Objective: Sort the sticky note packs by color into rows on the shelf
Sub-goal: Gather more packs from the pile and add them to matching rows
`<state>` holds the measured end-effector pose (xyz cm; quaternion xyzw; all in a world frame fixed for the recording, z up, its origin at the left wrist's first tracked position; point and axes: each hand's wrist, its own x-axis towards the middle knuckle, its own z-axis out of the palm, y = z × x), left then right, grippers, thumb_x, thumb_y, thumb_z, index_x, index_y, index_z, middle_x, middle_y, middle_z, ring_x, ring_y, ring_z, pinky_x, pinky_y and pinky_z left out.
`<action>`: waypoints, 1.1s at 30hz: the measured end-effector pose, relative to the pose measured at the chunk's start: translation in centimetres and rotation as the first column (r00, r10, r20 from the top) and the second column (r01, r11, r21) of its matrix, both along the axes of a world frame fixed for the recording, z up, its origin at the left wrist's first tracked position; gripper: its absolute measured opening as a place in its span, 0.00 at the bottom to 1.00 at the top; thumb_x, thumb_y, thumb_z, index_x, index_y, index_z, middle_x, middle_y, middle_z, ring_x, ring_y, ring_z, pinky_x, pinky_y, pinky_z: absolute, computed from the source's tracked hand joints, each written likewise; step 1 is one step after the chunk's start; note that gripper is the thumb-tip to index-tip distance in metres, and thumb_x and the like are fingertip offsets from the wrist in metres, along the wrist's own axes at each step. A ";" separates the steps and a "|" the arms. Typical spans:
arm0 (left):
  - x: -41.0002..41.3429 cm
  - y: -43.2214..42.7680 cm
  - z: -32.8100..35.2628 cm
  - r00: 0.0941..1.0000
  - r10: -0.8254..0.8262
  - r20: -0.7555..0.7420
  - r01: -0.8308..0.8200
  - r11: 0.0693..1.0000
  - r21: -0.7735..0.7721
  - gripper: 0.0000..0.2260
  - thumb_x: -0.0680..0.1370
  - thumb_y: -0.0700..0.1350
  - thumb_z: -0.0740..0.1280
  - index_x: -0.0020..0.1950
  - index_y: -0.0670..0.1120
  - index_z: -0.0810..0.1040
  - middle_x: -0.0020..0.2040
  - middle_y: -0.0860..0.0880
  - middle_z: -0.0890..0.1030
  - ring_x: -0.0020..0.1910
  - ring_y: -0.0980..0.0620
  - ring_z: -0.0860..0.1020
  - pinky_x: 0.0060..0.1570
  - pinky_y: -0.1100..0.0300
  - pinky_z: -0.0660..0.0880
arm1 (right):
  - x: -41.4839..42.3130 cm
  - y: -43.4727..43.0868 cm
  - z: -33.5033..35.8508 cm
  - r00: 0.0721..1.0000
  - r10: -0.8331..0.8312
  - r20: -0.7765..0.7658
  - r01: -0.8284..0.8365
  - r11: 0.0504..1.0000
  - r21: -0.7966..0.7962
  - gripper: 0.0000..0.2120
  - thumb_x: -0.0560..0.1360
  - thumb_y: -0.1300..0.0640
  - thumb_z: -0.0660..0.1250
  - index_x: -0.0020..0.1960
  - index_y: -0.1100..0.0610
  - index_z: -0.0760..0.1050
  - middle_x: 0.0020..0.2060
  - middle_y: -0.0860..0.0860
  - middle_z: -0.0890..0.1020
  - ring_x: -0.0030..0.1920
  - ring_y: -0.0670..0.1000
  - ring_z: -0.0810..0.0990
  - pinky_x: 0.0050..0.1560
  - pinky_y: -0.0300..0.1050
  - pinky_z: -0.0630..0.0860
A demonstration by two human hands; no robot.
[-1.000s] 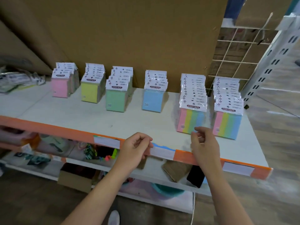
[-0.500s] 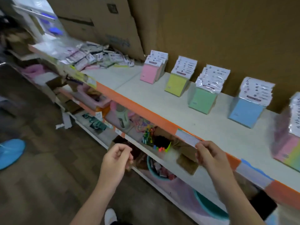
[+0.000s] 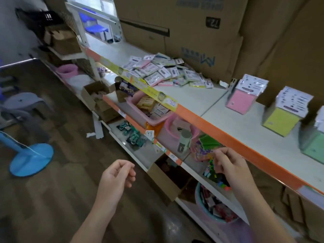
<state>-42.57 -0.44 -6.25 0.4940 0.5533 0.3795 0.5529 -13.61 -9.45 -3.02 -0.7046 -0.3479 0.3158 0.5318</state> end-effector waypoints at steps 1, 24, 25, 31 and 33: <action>-0.7 1.1 0.2 1.000 0.000 0.008 0.000 1.000 -0.001 0.13 0.80 0.41 0.65 0.39 0.51 0.83 0.35 0.47 0.82 0.33 0.53 0.79 0.32 0.59 0.75 | -0.5 1.3 0.4 1.000 -0.004 0.002 0.004 1.000 0.006 0.11 0.81 0.58 0.64 0.41 0.56 0.77 0.28 0.44 0.75 0.34 0.51 0.73 0.42 0.53 0.70; 10.5 34.1 4.3 0.971 -0.232 -0.060 0.238 0.962 0.130 0.07 0.81 0.42 0.65 0.45 0.43 0.80 0.34 0.51 0.81 0.34 0.56 0.78 0.32 0.65 0.74 | 1.3 36.5 -0.9 0.986 -0.047 -0.162 0.040 0.998 -0.043 0.08 0.80 0.59 0.63 0.47 0.60 0.79 0.33 0.49 0.84 0.28 0.42 0.78 0.29 0.34 0.75; 11.1 35.2 4.3 0.963 -0.255 -0.084 0.265 0.954 0.141 0.07 0.80 0.43 0.65 0.45 0.44 0.81 0.34 0.51 0.81 0.35 0.57 0.79 0.32 0.66 0.74 | 1.1 37.8 -1.0 0.987 -0.042 -0.157 0.032 0.997 -0.070 0.08 0.80 0.59 0.63 0.47 0.60 0.79 0.34 0.51 0.85 0.28 0.43 0.79 0.28 0.35 0.75; 12.6 42.0 4.0 0.890 -0.350 -0.292 0.434 0.847 0.308 0.03 0.80 0.43 0.66 0.48 0.49 0.79 0.44 0.49 0.81 0.40 0.60 0.78 0.40 0.72 0.73 | 0.0 43.4 -2.1 0.988 -0.153 0.003 0.151 0.970 -0.190 0.12 0.77 0.48 0.67 0.48 0.58 0.79 0.40 0.54 0.85 0.42 0.56 0.84 0.47 0.55 0.81; 12.7 44.4 3.7 0.841 -0.330 -0.429 0.505 0.764 0.402 0.03 0.78 0.43 0.68 0.50 0.50 0.78 0.48 0.51 0.80 0.46 0.61 0.77 0.46 0.71 0.73 | -0.6 44.3 -2.3 0.976 -0.215 0.039 0.218 0.952 -0.214 0.11 0.74 0.47 0.70 0.43 0.55 0.77 0.35 0.52 0.84 0.38 0.53 0.83 0.42 0.51 0.79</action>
